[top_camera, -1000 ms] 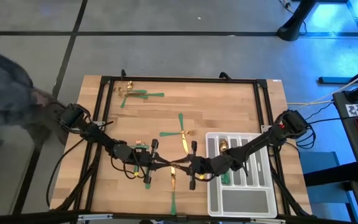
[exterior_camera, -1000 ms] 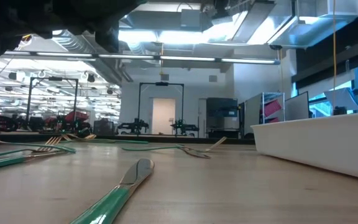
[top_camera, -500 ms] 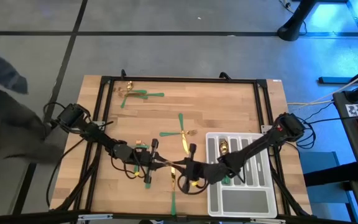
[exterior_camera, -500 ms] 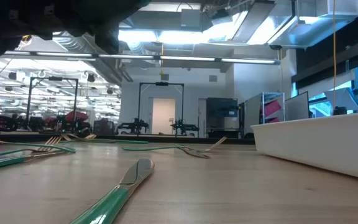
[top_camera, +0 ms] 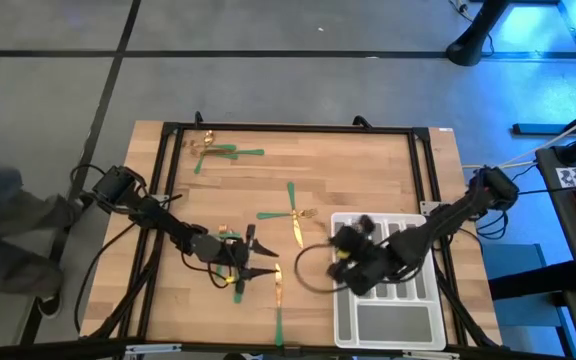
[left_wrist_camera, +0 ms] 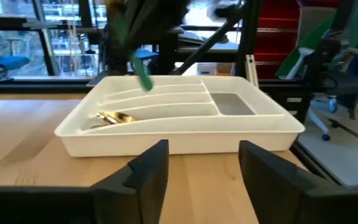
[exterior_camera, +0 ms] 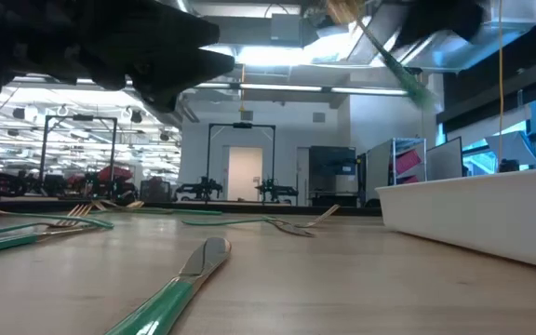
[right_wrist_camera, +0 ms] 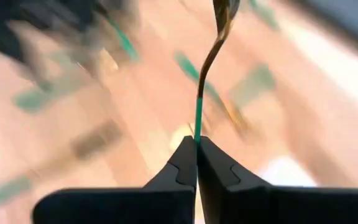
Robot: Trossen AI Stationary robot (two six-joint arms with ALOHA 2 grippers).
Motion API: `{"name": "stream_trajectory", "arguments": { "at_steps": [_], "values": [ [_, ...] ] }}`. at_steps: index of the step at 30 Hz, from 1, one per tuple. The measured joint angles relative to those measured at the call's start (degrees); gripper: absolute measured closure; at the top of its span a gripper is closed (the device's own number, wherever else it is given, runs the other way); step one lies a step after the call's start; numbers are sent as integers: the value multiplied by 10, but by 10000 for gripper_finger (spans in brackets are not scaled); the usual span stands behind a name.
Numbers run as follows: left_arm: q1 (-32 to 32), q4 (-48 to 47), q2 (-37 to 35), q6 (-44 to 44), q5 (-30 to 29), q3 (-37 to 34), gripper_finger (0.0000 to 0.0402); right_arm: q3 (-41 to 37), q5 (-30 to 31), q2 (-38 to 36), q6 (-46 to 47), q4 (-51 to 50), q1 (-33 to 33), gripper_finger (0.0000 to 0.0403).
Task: Sort silverware
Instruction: Put the bottom left green spoon into the silverware rack
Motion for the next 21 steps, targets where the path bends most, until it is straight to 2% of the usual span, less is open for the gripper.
{"name": "stream_trajectory", "arguments": {
  "at_steps": [2, 4, 9, 13, 21],
  "values": [
    [-1, -3, 0, 0, 0, 0, 209, -35, -47, -19, 101, -54, 0, 402],
    [-1, -2, 0, 0, 0, 0, 207, -80, -96, -46, 173, -55, 1, 402],
    [-1, -7, 0, -1, 0, 0, 206, -208, -201, -108, 285, 73, 7, 403],
    [-1, -8, 0, -1, 0, 0, 205, -270, -226, -129, 355, 149, 15, 403],
    [-1, -11, 0, -1, 0, 0, 205, -291, -258, -128, 456, 147, 39, 403]
  ]
}}
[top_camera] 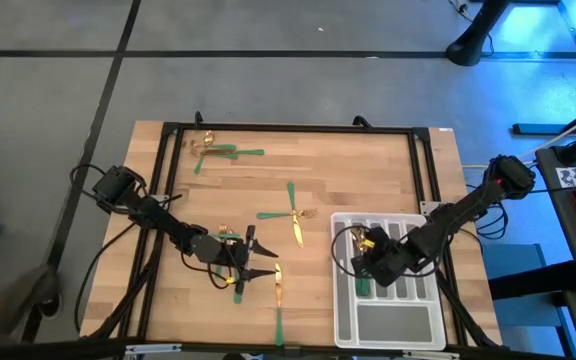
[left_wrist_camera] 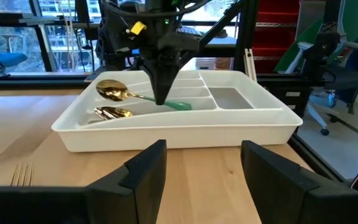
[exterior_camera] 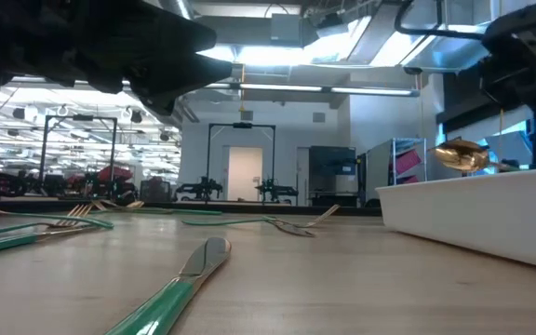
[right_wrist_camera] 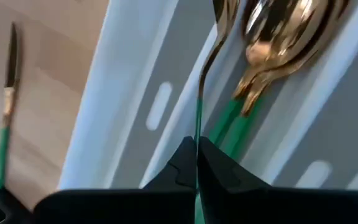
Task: Sort silverware
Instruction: Put the bottom left green spoon into the silverware rack, then put the top green spoon into the silverware rack
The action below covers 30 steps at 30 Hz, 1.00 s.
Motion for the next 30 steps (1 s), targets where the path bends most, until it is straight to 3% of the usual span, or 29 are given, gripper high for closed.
{"name": "stream_trajectory", "arguments": {
  "at_steps": [15, 25, 30],
  "values": [
    [0, 2, 0, 0, 0, 0, 205, 1, -37, 3, 64, -32, 2, 394],
    [0, 2, 0, 0, 0, 0, 205, 3, -40, -1, 37, -44, 2, 273],
    [0, 2, 0, 0, 0, 0, 205, 51, -19, -41, 2, -132, 2, 238]
  ]
}}
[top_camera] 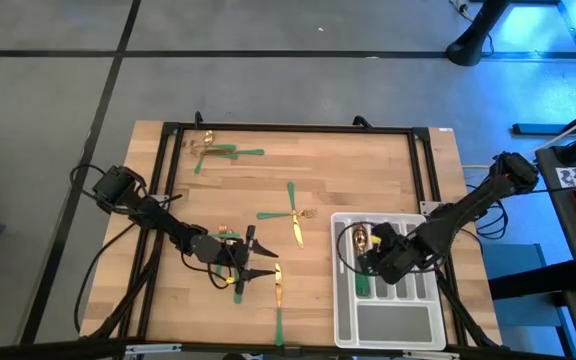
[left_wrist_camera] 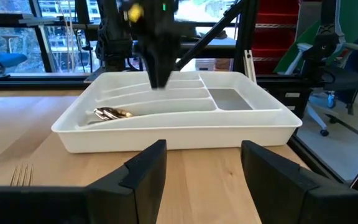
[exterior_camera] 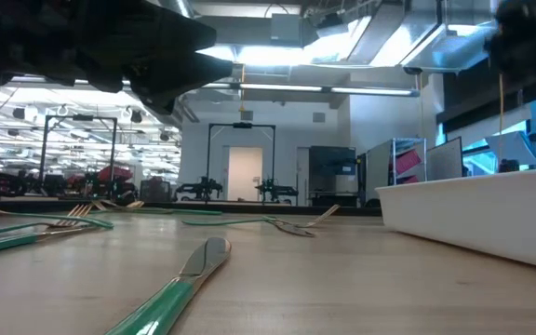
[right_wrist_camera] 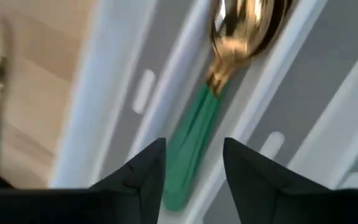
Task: Sort silverware
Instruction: Put the top green spoon into the silverware rack
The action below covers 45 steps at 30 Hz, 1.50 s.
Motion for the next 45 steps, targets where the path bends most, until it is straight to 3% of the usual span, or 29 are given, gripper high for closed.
{"name": "stream_trajectory", "arguments": {
  "at_steps": [3, 6, 8, 12, 14, 17, 22, 28, 33, 38, 45],
  "values": [
    [4, -12, -2, -21, -44, 0, 205, 52, 56, -11, -9, -57, 0, 237],
    [25, -121, -32, -82, -118, 0, 206, 93, 124, -11, -72, -60, 0, 241],
    [56, -259, -74, -148, -126, 5, 211, 105, 185, -4, -130, -27, 0, 243],
    [157, -659, -163, -266, -114, 72, 230, 104, 265, 19, -230, 55, -5, 244],
    [224, -830, -185, -290, -114, 112, 239, 104, 259, 36, -257, 73, -18, 244],
    [333, -949, -198, -254, -111, 148, 245, 104, 234, 63, -299, 94, -38, 244],
    [529, -1029, -199, -150, 26, 159, 225, 104, 223, 103, -347, 124, -57, 244],
    [686, -1022, -191, -133, 64, 135, 176, 104, 229, 132, -397, 164, -56, 244],
    [750, -979, -167, -146, 60, 135, 168, 104, 233, 141, -423, 175, -56, 244],
    [800, -976, -115, -144, 60, 135, 190, 104, 234, 141, -424, 176, -56, 244],
    [790, -987, -101, -144, 53, 144, 231, 104, 229, 141, -424, 178, -52, 244]
  ]
}}
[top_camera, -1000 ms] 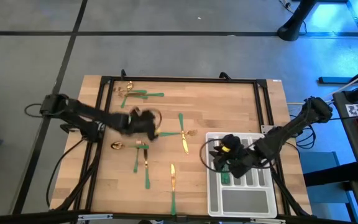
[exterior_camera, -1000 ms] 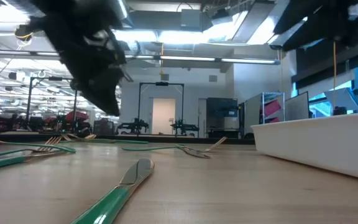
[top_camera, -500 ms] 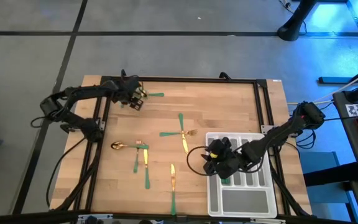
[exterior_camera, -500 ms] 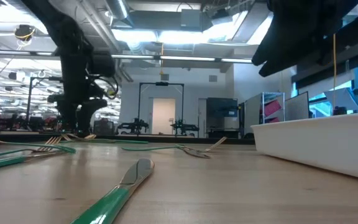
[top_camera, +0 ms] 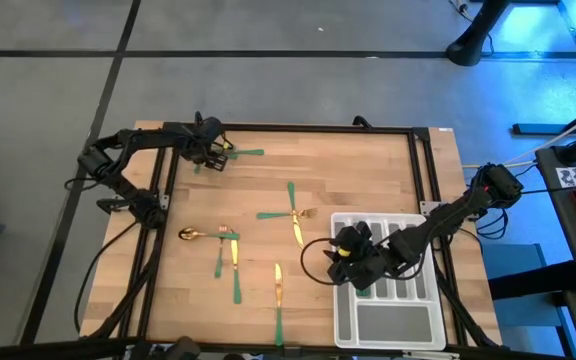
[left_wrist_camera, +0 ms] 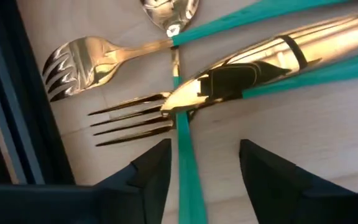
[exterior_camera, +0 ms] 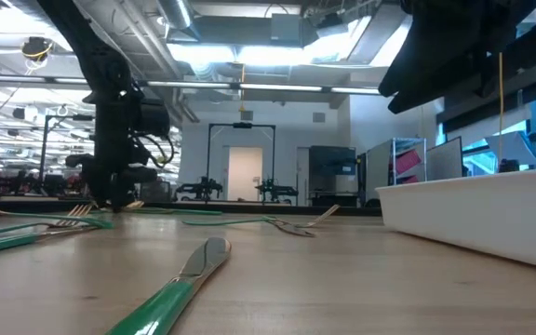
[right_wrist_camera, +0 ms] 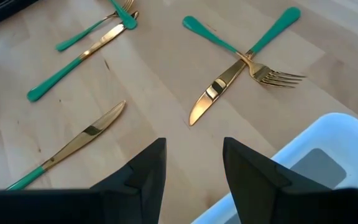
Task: Sort silverware
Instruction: Put the top green spoon into the silverware rack
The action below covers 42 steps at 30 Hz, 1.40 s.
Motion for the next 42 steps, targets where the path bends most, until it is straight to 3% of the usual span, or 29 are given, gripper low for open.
{"name": "stream_trajectory", "arguments": {
  "at_steps": [5, 12, 21, 28, 33, 42],
  "values": [
    [-4, -20, 0, 8, 17, 0, 279, 0, -1, 0, 0, 7, 0, 244],
    [-28, -52, -3, -5, 126, -6, 348, 0, -19, 0, -24, 29, 0, 244],
    [-207, -112, -4, -54, 142, -2, 384, 0, -58, 0, -26, 31, 0, 244],
    [-322, -77, -58, -79, 131, 17, 387, 0, -61, 0, -31, 30, -1, 244],
    [-317, -84, -78, -55, 123, 17, 387, 0, -61, 0, -67, 28, -1, 244],
    [-208, -79, -74, -2, 124, -16, 384, 0, -63, 0, -140, 26, -46, 244]
  ]
}}
